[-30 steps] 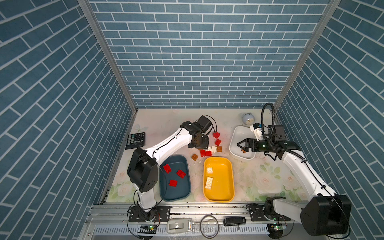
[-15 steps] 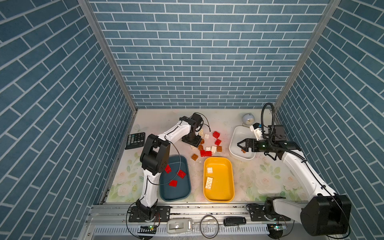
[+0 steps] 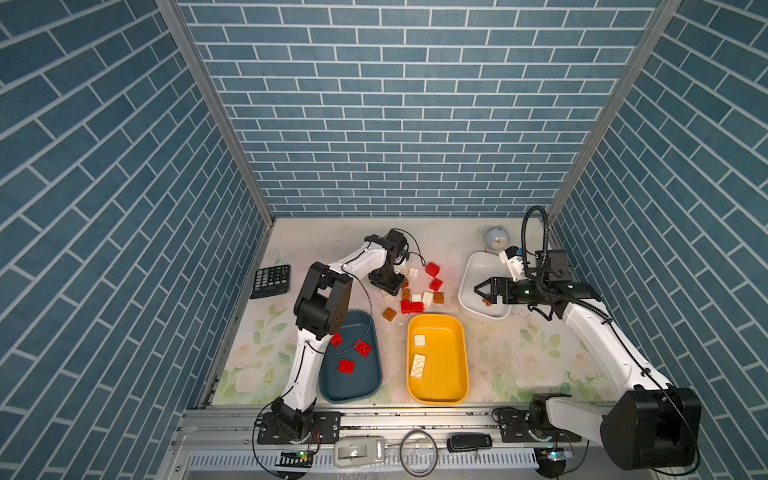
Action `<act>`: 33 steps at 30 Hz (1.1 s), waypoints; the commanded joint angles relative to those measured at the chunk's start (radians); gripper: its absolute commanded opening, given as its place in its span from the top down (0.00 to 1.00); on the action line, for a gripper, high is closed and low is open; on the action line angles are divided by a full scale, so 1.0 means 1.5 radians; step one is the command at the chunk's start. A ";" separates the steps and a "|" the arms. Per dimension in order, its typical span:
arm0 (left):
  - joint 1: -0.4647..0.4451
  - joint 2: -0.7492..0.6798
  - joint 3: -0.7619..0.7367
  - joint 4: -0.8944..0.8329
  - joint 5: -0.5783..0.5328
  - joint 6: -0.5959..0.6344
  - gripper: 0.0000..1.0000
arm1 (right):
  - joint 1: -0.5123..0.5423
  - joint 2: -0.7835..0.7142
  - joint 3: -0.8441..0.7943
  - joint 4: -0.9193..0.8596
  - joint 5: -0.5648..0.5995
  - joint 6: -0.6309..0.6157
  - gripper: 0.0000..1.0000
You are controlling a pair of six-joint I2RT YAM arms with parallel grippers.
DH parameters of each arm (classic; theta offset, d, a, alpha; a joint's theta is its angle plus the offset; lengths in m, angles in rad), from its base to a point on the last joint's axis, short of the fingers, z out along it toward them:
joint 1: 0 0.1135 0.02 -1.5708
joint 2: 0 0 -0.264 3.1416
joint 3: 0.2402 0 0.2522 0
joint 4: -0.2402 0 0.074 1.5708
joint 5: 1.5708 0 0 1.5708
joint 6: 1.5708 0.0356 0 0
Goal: Sort the legos into containers by color
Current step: 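Return the left gripper to the pile and grasp a long white brick, then carry the long white brick to the yellow tray and open the left gripper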
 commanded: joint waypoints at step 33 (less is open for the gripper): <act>-0.161 -0.328 -0.126 -0.087 0.122 -0.275 0.74 | 0.003 0.033 0.014 0.009 -0.005 -0.026 0.02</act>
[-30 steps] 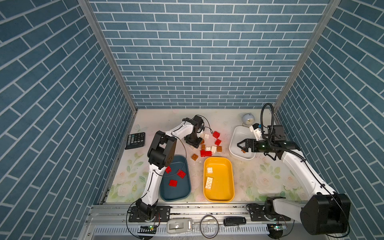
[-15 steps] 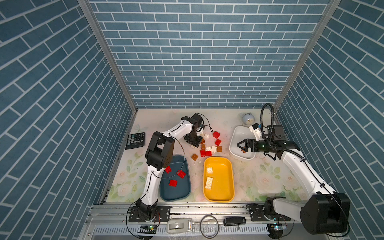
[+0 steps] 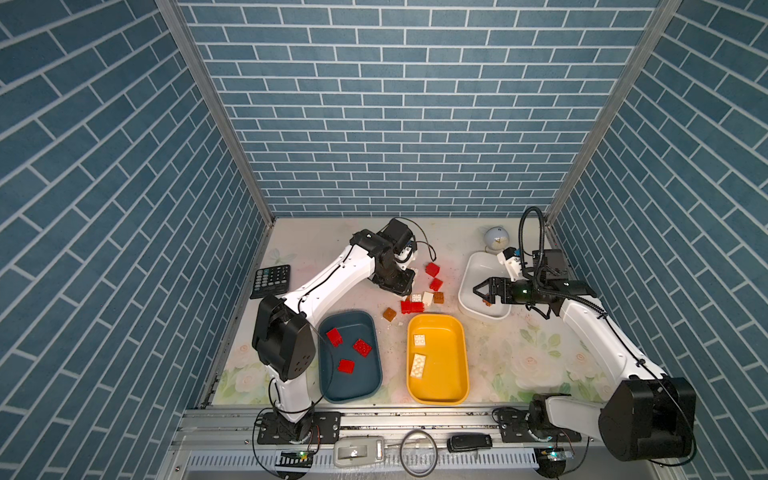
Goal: Sort the legos into containers by color
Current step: 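Carry the long white brick to the yellow tray and open the left gripper, then move the left gripper back over the pile toward a brown brick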
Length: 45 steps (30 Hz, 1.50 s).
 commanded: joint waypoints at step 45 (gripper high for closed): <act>0.045 0.106 -0.011 0.185 -0.240 -0.356 0.32 | 0.003 0.002 -0.007 0.028 -0.009 -0.007 0.03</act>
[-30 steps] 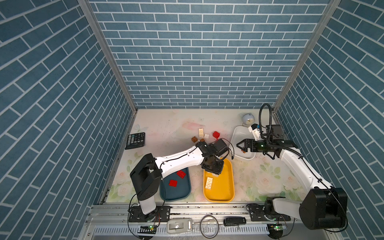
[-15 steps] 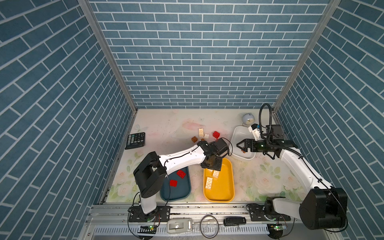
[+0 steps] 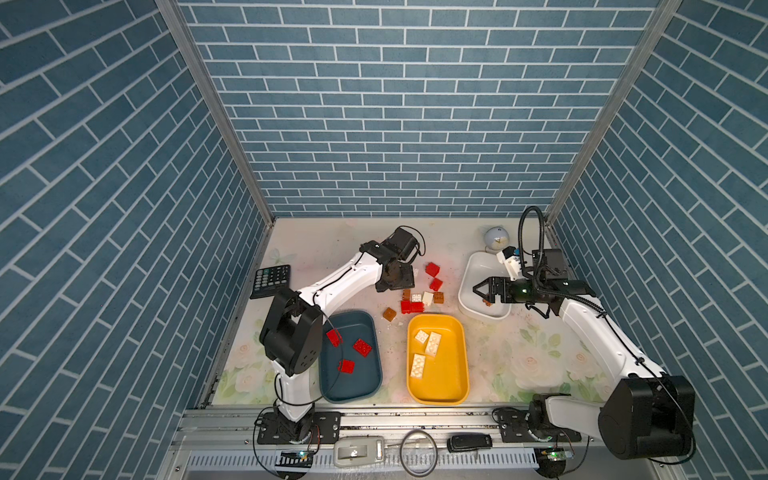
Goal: Sort the legos into containers by color
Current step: 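Move the left gripper back over the pile toward a brown brick, then lower the left gripper and grasp the brown 2x2 brick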
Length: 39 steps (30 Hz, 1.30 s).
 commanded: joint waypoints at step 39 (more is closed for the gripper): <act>0.065 0.278 0.139 0.020 -0.085 -0.120 0.61 | 0.003 0.009 -0.001 -0.006 -0.030 -0.002 0.02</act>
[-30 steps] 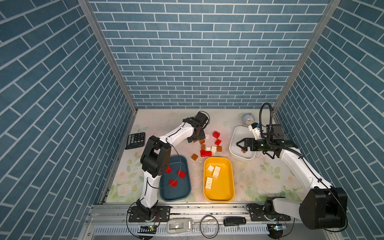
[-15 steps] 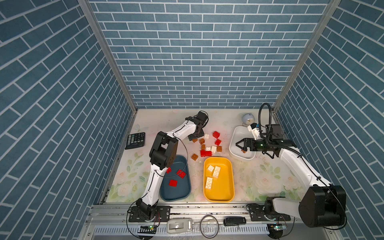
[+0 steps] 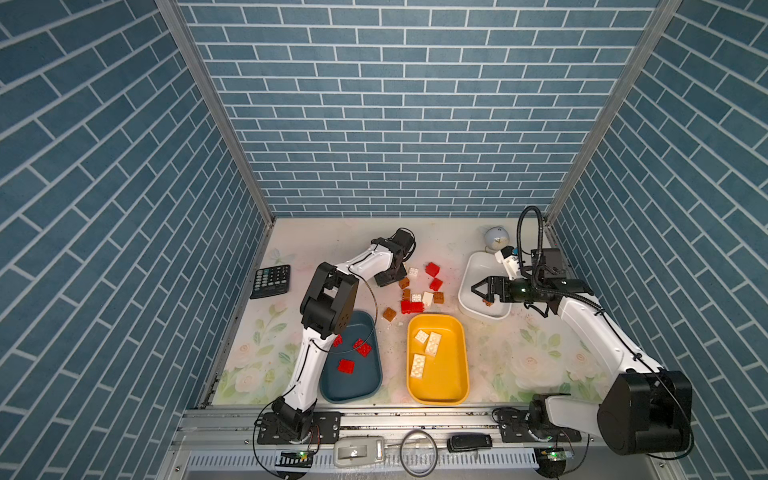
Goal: Sort the legos into containers by color
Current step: 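Lower the left gripper and grasp the brown 2x2 brick, then carry the brown brick over the white tray and open the left gripper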
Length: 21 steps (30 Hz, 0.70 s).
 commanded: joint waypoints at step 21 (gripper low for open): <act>-0.031 -0.218 -0.072 -0.060 0.109 0.149 0.69 | 0.003 -0.009 -0.005 -0.006 0.002 -0.002 0.02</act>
